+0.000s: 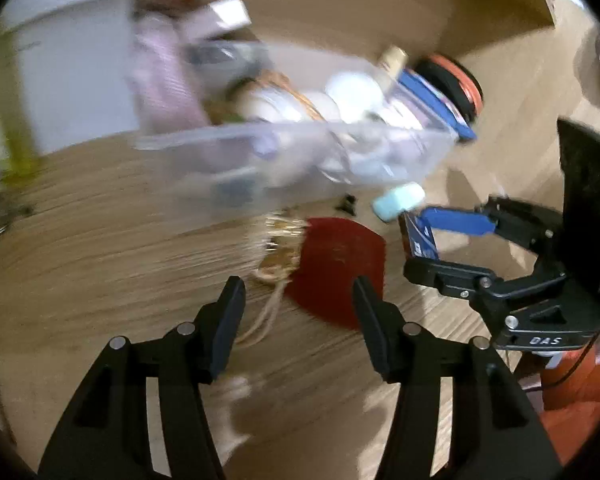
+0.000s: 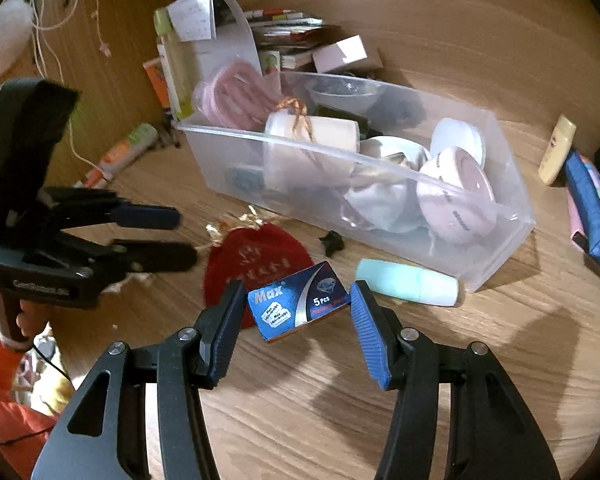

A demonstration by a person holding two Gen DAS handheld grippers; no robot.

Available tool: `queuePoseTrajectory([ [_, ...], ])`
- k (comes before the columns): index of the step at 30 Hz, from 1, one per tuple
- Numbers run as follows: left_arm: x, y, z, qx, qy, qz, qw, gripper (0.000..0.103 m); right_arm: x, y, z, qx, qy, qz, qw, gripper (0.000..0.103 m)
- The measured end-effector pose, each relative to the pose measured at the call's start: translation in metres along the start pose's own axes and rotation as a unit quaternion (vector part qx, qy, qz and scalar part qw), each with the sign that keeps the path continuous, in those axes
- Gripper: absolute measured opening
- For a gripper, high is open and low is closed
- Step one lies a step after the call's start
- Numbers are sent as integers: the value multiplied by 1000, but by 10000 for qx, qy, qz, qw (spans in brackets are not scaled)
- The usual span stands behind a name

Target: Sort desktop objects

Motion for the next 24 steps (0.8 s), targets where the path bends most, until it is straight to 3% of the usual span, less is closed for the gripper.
queuePoseTrajectory([
  [6, -18, -3, 20, -561, 36, -243, 9981, 65, -6, 3, 13, 100, 163, -204, 9996, 50],
  [13, -27, -2, 31, -1184, -188, -411, 9919, 73, -19, 8, 17, 104, -17, -405, 9991, 50],
  [20, -25, -14, 31, -1307, -679, -273, 9887, 73, 4, 19, 38, -87, 153, -213, 9996, 50],
  [24, -31, -20, 35, -1396, -562, -354, 9880, 77, 14, 21, 50, -280, 210, -136, 9993, 50],
])
Point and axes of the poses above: each gripper's, at about its wrist camera, not at the fingertips, and x roughly against the way its jaws point, z to its right, y to its underside, the point moved 8 cm from there along -x, roughly the way its jaws point, and after that the axes turned 2 degrees about -x, right-handed, at the moved point
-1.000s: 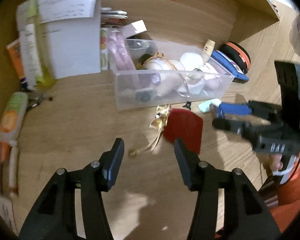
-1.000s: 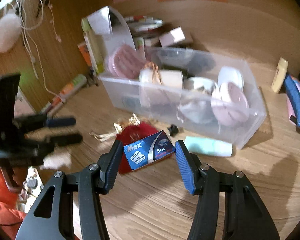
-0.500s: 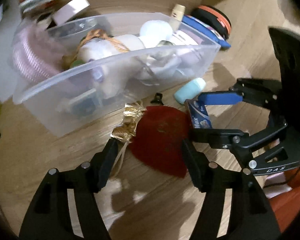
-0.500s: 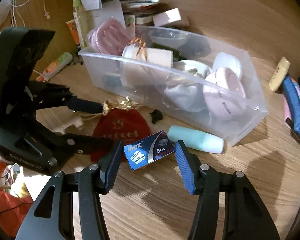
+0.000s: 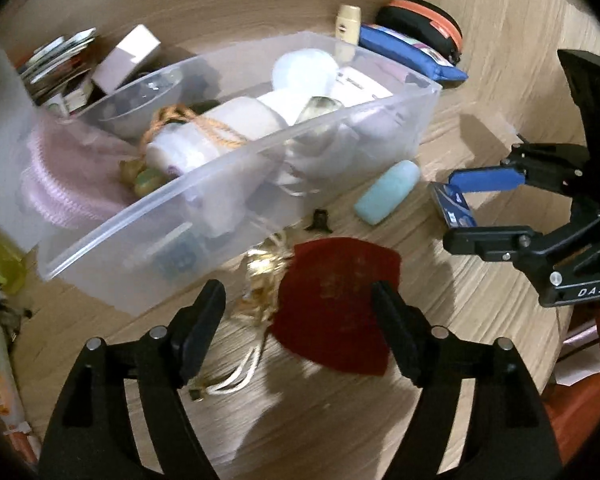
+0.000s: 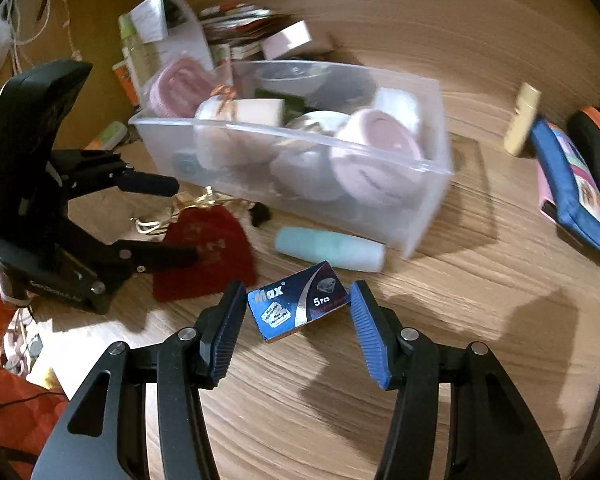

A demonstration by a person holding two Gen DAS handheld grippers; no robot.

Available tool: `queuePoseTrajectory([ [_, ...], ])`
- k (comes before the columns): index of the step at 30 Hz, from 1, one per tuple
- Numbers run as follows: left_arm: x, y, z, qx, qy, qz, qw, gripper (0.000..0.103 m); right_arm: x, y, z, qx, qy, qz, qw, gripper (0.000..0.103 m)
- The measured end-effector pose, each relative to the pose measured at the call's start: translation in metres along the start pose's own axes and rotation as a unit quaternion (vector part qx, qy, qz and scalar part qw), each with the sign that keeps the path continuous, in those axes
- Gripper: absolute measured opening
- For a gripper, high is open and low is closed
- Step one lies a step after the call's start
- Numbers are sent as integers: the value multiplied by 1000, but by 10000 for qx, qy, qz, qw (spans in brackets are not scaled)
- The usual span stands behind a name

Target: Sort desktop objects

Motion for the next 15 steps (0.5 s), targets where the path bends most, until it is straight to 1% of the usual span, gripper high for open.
queuePoseTrajectory([
  [3, -14, -1, 10, -152, -15, -186, 9997, 78, 2, -1, 5, -70, 24, 60, 10000, 50],
  [4, -18, -3, 13, -155, 14, -210, 9997, 80, 3, -1, 7, -101, 9, 81, 9999, 50],
  [5, -19, -5, 13, -133, 29, -175, 9998, 81, 4, -1, 8, -131, -12, 100, 9999, 50],
  [7, -22, -8, 14, -75, 123, -186, 9997, 81, 5, 0, 9, -178, -37, 140, 9997, 50],
  [9, -23, -12, 12, -43, 133, -119, 9998, 80, 7, 1, 11, -219, -53, 187, 9996, 50],
  [10, -23, -13, 11, 19, 103, -54, 9999, 71, 9, 2, 12, -228, -62, 210, 9995, 50],
  [11, -22, -14, 9, 63, 49, 0, 10000, 65, 9, 2, 13, -231, -59, 232, 9994, 50],
  [12, -22, -16, 9, 92, 45, 25, 9999, 62, 11, 3, 14, -238, -40, 249, 9994, 50],
  [13, -22, -16, 9, 130, 40, 72, 9999, 54, 11, 4, 15, -248, -31, 254, 9994, 50],
  [15, -21, -18, 7, 196, 13, 146, 9997, 50, 13, 6, 17, -283, -30, 275, 9992, 50],
])
Point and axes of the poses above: each gripper's, at about its wrist camera, not at the fingertips, and x roughly against the way its jaws point, z to its right, y to its underside, the point moved 8 cm from there along -x, roughly the way its jaws point, and after that the axes turned 2 degrees about -x, right-handed, at the moved point
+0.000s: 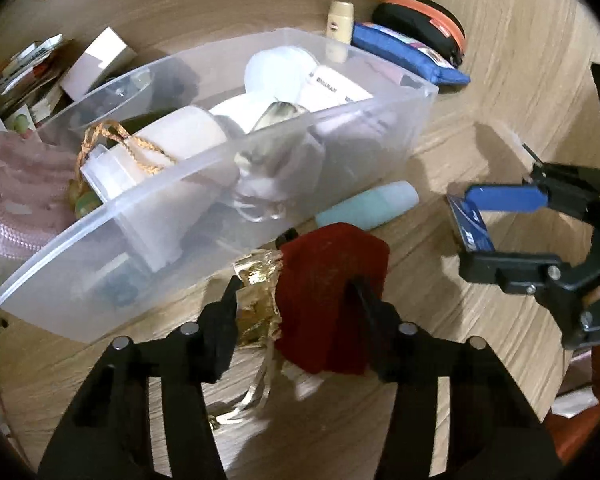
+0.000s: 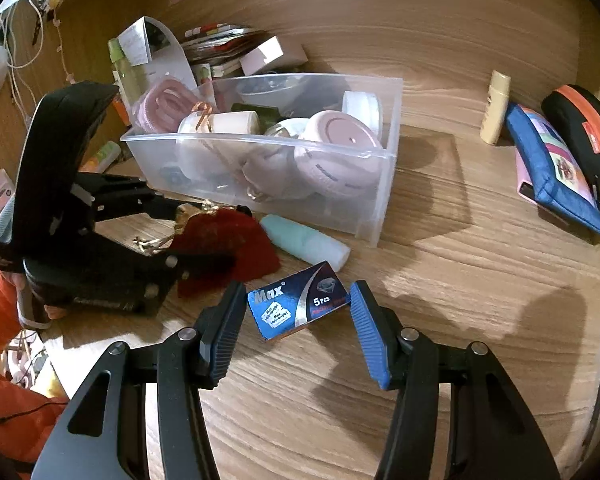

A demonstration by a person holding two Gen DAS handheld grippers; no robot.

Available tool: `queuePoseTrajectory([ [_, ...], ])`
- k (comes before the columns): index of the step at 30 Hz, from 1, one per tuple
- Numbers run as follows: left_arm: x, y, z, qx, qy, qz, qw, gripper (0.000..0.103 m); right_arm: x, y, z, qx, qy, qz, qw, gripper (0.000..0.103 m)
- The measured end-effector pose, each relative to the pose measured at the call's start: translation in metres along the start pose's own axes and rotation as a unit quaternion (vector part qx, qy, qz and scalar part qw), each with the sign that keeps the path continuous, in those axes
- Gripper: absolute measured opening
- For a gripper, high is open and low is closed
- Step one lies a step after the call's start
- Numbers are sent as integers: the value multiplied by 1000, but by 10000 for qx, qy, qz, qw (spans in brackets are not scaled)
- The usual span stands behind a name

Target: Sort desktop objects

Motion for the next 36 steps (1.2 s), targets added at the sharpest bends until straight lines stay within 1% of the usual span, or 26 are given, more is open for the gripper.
queuePoseTrajectory([
  [5, 6, 4, -3, 252, -23, 125, 9996, 29, 4, 4, 1, -36, -14, 39, 10000, 50],
  [7, 10, 10, -8, 448, 21, 176, 9988, 26, 4, 5, 0, -16, -15, 32, 10000, 50],
  [8, 7, 7, -5, 556, 22, 197, 9983, 24, 3, 6, -1, -4, -10, 26, 10000, 50],
  [14, 23, 21, -18, 991, -114, 428, 9941, 21, 2, 5, -14, 72, -108, 31, 9999, 50],
  [16, 29, 24, -23, 1083, -234, 526, 9924, 21, 2, 3, -20, 104, -151, 52, 9998, 50],
  [22, 52, 33, -33, 1363, -285, 857, 9865, 17, 7, -9, -39, 162, -278, 221, 9992, 50],
  [23, 56, 35, -34, 1389, -341, 914, 9855, 16, 8, -12, -42, 162, -313, 256, 9991, 50],
  [25, 63, 36, -35, 1405, -300, 993, 9846, 14, 11, -16, -47, 173, -348, 319, 9987, 50],
  [29, 76, 36, -38, 1399, -375, 1159, 9826, 10, 15, -23, -55, 216, -388, 436, 9981, 50],
  [31, 83, 35, -38, 1412, -345, 1265, 9813, 9, 17, -27, -58, 229, -394, 489, 9978, 50],
  [36, 100, 32, -39, 1401, -344, 1483, 9784, 8, 19, -35, -63, 155, -497, 595, 9969, 50],
])
Point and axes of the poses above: each gripper's, at about its wrist camera, not at the fingertips, and x roughly against the way its jaws point, z to its right, y to its underside, the point moved 8 cm from there along -x, roughly the way its jaws point, and after that the axes turned 2 degrees about -x, right-handed, at the moved point
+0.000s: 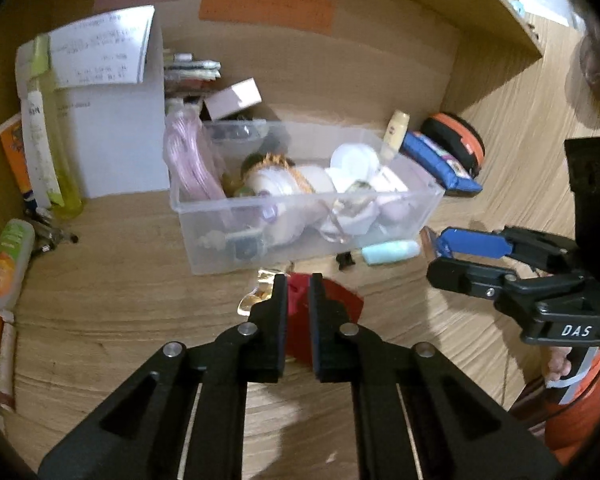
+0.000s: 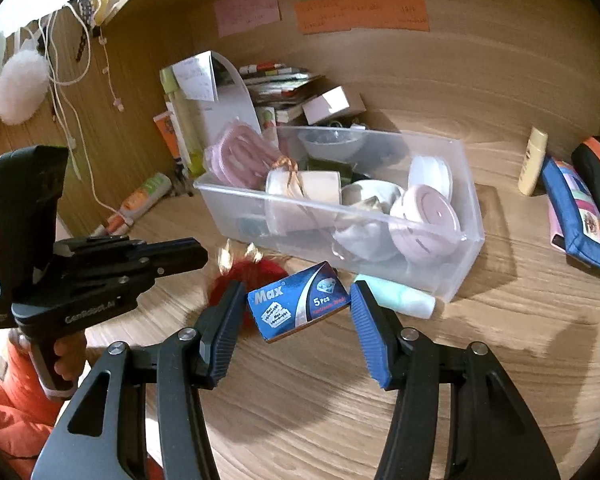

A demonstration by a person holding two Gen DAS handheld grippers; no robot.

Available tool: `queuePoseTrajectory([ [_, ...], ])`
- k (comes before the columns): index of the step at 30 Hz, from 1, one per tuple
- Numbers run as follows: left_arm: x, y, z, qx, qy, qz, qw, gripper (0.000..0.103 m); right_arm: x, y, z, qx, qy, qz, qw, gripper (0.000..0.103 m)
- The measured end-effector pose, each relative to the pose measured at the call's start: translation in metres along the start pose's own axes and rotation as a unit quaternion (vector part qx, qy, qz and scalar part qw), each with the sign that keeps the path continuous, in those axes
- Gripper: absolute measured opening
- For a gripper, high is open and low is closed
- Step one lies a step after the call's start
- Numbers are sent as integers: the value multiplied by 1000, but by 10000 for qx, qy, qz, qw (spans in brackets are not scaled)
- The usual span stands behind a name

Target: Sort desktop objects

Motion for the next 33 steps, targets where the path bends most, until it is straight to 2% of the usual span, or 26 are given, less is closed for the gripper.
queuePoseTrajectory([
  [10, 14, -12, -11, 184, 166, 175, 9995, 8, 6, -13, 7, -163, -4, 177, 9997, 50],
  [14, 13, -14, -13, 261, 297, 109, 9992, 9, 10, -17, 14, -212, 44, 271, 9994, 50],
  [15, 11, -14, -10, 211, 331, 57, 9992, 10, 12, -18, 17, -236, 75, 311, 9992, 50],
  [17, 1, -17, 1, -16, 398, -94, 9992, 21, 18, -20, 25, -301, 128, 392, 9987, 50],
  [19, -10, -18, 16, -254, 511, -261, 9980, 28, 22, -19, 32, -340, 224, 418, 9983, 50],
  [21, -25, -18, 32, -522, 557, -438, 9961, 30, 26, -15, 43, -398, 351, 425, 9977, 50],
  [24, -57, -16, 45, -816, 361, -747, 9932, 33, 31, -7, 59, -581, 429, 405, 9966, 50],
  [25, -71, -13, 45, -793, 253, -926, 9922, 33, 31, -3, 65, -653, 435, 384, 9962, 50],
  [28, -94, -8, 44, -538, 282, -1272, 9900, 33, 33, 5, 76, -747, 433, 346, 9957, 50],
  [30, -102, -7, 44, -448, 255, -1341, 9896, 33, 34, 8, 83, -772, 381, 355, 9957, 50],
  [33, -111, -8, 48, -428, 22, -1386, 9894, 33, 31, 8, 90, -817, 257, 350, 9957, 50],
])
Point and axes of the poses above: each gripper's, at about its wrist camera, not at the fingertips, and x roughly against the way its jaws point, z to its right, y to its underside, the point moved 8 cm from there along -x, roughly the way its jaws point, and after that the axes turned 2 degrees about -x, right-handed, at the moved point
